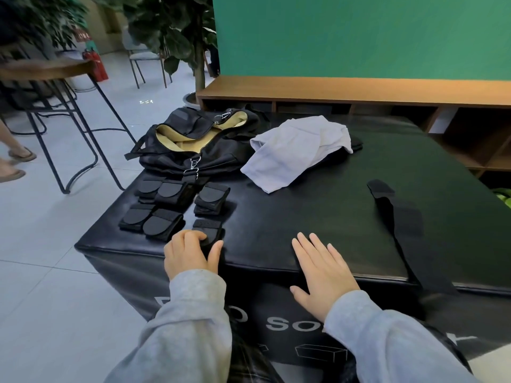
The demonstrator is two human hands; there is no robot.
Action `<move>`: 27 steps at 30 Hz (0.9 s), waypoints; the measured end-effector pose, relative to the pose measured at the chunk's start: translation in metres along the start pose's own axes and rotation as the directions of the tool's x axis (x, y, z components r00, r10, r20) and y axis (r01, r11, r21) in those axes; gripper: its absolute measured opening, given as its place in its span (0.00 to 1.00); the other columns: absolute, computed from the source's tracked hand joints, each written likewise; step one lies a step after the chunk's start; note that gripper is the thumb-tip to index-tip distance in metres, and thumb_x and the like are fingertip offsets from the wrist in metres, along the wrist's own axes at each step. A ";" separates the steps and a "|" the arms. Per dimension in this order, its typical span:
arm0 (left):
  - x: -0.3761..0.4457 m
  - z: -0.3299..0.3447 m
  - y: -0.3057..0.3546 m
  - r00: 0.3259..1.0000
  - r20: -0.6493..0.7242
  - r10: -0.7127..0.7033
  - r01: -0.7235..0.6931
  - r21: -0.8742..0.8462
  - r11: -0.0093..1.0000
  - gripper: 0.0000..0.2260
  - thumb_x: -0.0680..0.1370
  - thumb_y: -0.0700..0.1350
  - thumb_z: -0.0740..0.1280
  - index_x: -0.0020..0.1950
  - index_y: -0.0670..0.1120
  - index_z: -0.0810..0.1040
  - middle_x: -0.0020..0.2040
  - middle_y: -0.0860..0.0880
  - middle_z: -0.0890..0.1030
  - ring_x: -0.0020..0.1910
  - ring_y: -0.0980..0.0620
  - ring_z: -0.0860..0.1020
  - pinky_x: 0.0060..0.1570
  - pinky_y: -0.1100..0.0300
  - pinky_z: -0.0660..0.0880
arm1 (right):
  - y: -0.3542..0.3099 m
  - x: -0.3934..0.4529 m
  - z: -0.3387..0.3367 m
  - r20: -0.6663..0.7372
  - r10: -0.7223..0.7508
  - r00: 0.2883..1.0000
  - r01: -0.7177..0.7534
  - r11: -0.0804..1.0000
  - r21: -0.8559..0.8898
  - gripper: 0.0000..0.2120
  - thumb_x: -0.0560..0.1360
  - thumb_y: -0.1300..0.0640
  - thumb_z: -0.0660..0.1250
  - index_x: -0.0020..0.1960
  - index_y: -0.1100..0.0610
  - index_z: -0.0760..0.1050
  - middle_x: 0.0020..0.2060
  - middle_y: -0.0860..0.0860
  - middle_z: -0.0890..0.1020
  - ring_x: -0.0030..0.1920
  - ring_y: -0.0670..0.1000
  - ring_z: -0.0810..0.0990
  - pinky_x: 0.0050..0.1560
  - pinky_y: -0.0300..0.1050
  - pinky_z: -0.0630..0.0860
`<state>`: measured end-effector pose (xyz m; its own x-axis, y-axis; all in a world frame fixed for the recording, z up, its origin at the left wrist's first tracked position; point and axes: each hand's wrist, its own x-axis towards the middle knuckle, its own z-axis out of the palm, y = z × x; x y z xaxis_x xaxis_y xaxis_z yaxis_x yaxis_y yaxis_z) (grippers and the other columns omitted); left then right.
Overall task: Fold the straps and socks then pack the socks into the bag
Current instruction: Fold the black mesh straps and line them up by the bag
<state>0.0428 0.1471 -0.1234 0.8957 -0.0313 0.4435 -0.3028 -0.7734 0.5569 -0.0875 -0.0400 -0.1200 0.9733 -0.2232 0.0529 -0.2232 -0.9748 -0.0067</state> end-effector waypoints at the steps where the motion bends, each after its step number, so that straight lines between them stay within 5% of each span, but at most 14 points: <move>1: 0.001 0.000 0.001 1.000 0.001 -0.010 0.010 0.005 1.000 0.14 0.68 0.46 0.76 0.47 0.40 0.77 0.51 0.41 0.76 0.52 0.37 0.72 0.44 0.48 0.70 | 0.000 0.000 -0.001 -0.016 -0.006 1.000 0.006 1.000 -0.012 0.43 0.53 0.38 0.74 0.64 0.57 0.75 0.64 0.51 0.77 0.64 0.53 0.76 0.63 0.50 0.70; 4: 0.002 0.000 0.003 1.000 -0.008 -0.025 0.025 0.031 0.999 0.14 0.70 0.47 0.74 0.50 0.41 0.77 0.53 0.41 0.76 0.55 0.38 0.71 0.47 0.47 0.68 | 0.000 -0.001 -0.002 0.000 0.010 1.000 -0.010 1.000 -0.027 0.43 0.53 0.38 0.73 0.64 0.57 0.75 0.63 0.51 0.77 0.63 0.53 0.76 0.62 0.50 0.71; 8: 0.008 -0.003 0.009 0.986 0.023 -0.167 0.165 0.084 0.983 0.15 0.73 0.50 0.70 0.55 0.44 0.76 0.58 0.45 0.74 0.60 0.42 0.68 0.55 0.49 0.65 | 0.001 -0.001 -0.001 0.031 -0.007 0.999 0.007 1.000 -0.016 0.43 0.53 0.39 0.71 0.65 0.58 0.75 0.64 0.52 0.76 0.64 0.54 0.75 0.63 0.50 0.60; 11: 0.007 -0.005 0.012 0.985 0.002 -0.171 0.170 0.109 0.979 0.14 0.73 0.48 0.71 0.54 0.44 0.76 0.58 0.45 0.74 0.61 0.43 0.68 0.56 0.49 0.64 | 0.001 -0.001 -0.003 0.022 0.023 0.999 -0.022 0.999 -0.031 0.43 0.55 0.37 0.70 0.66 0.57 0.74 0.65 0.51 0.75 0.66 0.52 0.73 0.67 0.49 0.63; 12: 0.006 -0.004 0.013 0.988 -0.007 -0.152 0.152 0.112 0.982 0.14 0.72 0.47 0.72 0.53 0.43 0.76 0.57 0.45 0.74 0.60 0.42 0.68 0.56 0.48 0.64 | 0.000 -0.001 -0.006 0.037 0.035 0.999 -0.034 0.999 -0.035 0.43 0.58 0.37 0.68 0.69 0.57 0.70 0.69 0.51 0.71 0.70 0.52 0.67 0.69 0.49 0.62; 15: -0.002 0.002 0.018 1.000 -0.002 -0.014 0.014 0.092 0.996 0.14 0.65 0.43 0.78 0.46 0.42 0.78 0.54 0.44 0.78 0.56 0.39 0.73 0.51 0.45 0.68 | -0.001 -0.002 -0.012 0.069 -0.028 0.997 0.026 0.999 0.034 0.40 0.74 0.42 0.60 0.77 0.54 0.44 0.76 0.48 0.44 0.74 0.49 0.37 0.70 0.47 0.37; 17: -0.008 0.007 0.026 0.993 0.020 0.115 -0.116 0.066 0.991 0.16 0.60 0.42 0.80 0.43 0.42 0.79 0.50 0.44 0.79 0.51 0.38 0.77 0.47 0.45 0.72 | -0.001 -0.004 -0.012 0.059 -0.033 0.998 0.029 0.998 0.059 0.39 0.77 0.42 0.57 0.77 0.53 0.38 0.76 0.47 0.38 0.74 0.48 0.32 0.70 0.46 0.32; 23: -0.027 0.024 0.051 0.959 0.032 0.283 -0.281 -0.063 0.958 0.19 0.56 0.40 0.82 0.41 0.43 0.78 0.49 0.43 0.80 0.51 0.46 0.70 0.41 0.47 0.75 | 0.004 -0.010 -0.023 -0.028 0.079 0.997 -0.054 0.862 0.504 0.24 0.80 0.50 0.57 0.75 0.50 0.57 0.75 0.42 0.57 0.75 0.42 0.44 0.71 0.35 0.37; 27: -0.036 0.034 0.068 0.939 0.099 0.330 -0.319 -0.111 0.941 0.19 0.56 0.40 0.82 0.42 0.43 0.78 0.50 0.44 0.80 0.51 0.48 0.68 0.40 0.47 0.74 | 0.017 -0.021 -0.023 -0.176 0.231 0.957 -0.080 0.793 0.604 0.16 0.79 0.57 0.61 0.66 0.51 0.71 0.68 0.42 0.69 0.75 0.43 0.52 0.72 0.35 0.44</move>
<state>0.0012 0.0743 -0.1254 0.7734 -0.3475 0.5303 -0.6068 -0.6480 0.4604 -0.1123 -0.0514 -0.0981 0.8705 -0.4378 0.2249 -0.2231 -0.7583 -0.6125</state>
